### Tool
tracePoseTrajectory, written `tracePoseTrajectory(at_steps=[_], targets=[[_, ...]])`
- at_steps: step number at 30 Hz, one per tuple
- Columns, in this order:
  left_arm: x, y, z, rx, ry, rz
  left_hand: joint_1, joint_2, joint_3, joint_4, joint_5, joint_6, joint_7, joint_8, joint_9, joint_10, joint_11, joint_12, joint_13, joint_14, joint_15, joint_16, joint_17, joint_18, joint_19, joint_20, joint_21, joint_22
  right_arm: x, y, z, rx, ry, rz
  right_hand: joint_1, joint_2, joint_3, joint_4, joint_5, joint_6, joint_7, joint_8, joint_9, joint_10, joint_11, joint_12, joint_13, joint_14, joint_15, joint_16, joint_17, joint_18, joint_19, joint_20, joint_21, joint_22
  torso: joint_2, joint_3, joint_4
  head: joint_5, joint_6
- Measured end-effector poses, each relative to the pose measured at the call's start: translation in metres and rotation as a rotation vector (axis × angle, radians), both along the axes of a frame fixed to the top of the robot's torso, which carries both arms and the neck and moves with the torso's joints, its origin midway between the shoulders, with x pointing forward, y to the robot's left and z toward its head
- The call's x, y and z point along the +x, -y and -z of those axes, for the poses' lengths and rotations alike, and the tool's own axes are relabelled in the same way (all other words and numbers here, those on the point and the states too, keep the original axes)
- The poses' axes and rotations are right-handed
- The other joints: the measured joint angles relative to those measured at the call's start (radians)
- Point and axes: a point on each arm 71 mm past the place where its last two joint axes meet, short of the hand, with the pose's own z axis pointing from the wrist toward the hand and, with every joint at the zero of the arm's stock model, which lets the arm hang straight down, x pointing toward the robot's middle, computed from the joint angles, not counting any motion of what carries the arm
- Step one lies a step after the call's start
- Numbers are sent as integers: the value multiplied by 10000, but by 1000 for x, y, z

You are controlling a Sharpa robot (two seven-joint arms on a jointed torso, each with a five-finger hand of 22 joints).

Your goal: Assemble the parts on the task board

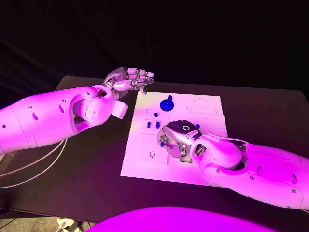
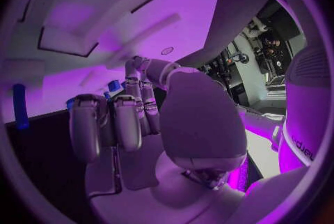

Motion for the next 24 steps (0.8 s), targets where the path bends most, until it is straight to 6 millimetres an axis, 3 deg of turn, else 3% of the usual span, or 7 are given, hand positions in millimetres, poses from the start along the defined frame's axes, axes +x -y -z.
tracePoseTrajectory(at_steps=[4, 10, 12, 14, 15, 20, 24], targets=[[0, 0, 0, 10, -23, 1, 0, 0, 0, 0, 0, 0, 0, 0, 0, 0, 0, 0, 0, 0, 0, 0, 0, 0, 0, 0, 0, 0, 0, 0, 0, -1, 17, 10, -265, -28, -27, -28, 1, -191, 116, -72, 2, 27, -40, -215, -45, 0, 0, 0, 0, -1, 0, 0, -67, 4, 0, -1, -3, 4, -3], [0, -1, 0, 20, -52, 10, 0, 0, 0, 0, 0, -73, -1, 0, 0, 0, 0, 0, 0, 0, 0, 0, 0, 0, 0, 0, 0, -11, 0, 2, 2, 34, 6, 29, -806, -270, -104, -43, 24, -1087, 202, -679, -166, -857, 86, -599, -328, 5, 117, -290, -413, -1, -1, 112, -920, 8, 0, 5, -7, 7, 4], [0, -1, 1, 24, -63, 13, 0, 0, 0, 0, 0, -73, -1, 0, 1, -5, 0, 0, 0, 0, 0, 0, 0, 0, 0, 0, 0, -11, 0, 4, 2, 60, 9, 66, -863, -457, -138, -77, 167, -1434, 138, -911, -235, -1322, 199, -603, -444, 11, 235, -446, -661, 193, 1, 189, -1406, 8, -1, 6, -8, 7, 9], [0, -1, 1, 29, -72, 11, -28, 28, 0, 0, 0, -73, -1, 0, 1, -71, -2, 0, 1, 0, 0, 0, 0, -1, 0, 0, 0, -11, 1, 6, 1, 95, 24, 107, -850, -593, -247, -119, 273, -1821, -55, -1155, -303, -1719, 313, -556, -561, 8, 262, -547, -822, 236, 0, 255, -1779, 8, -1, 6, -9, -2, 1], [0, -1, 1, 31, -77, 10, -28, 28, 0, 0, 0, -73, -1, 0, 1, -71, -2, 0, 1, 0, 0, 0, 0, 0, 0, 0, 0, -10, 1, 7, 1, 114, 32, 126, -821, -622, -346, -138, 274, -1985, -51, -1257, -325, -1930, 352, -556, -625, 23, 297, -560, -888, 236, 1, 255, -1984, 7, -1, 10, -11, -8, -1], [0, -1, 1, 47, -111, 10, -40, 40, 0, 0, 0, -73, -1, 0, 1, -71, -2, 0, 1, 0, 0, 0, 1, 0, 0, 0, 0, -22, 1, 13, 0, 243, 86, 224, -799, -633, -872, -212, 273, -2233, -52, -1440, -347, -2611, 458, -474, -834, 9, 380, -690, -1116, 397, -72, 327, -2563, 7, -3, 12, -14, -35, 13], [0, -2, 1, 60, -141, 12, -40, 40, 1, 0, 0, -73, -1, 0, -8, -71, -2, 0, 1, 0, -1, 0, -5, 0, 1, -1, 0, -22, -1, 20, -2, 369, 114, 305, -685, -520, -1210, -226, 313, -2233, -52, -1448, -341, -2689, 465, -303, -895, -4, 393, -714, -1184, 397, -72, 327, -2694, 6, -5, 12, -13, -75, 44]])
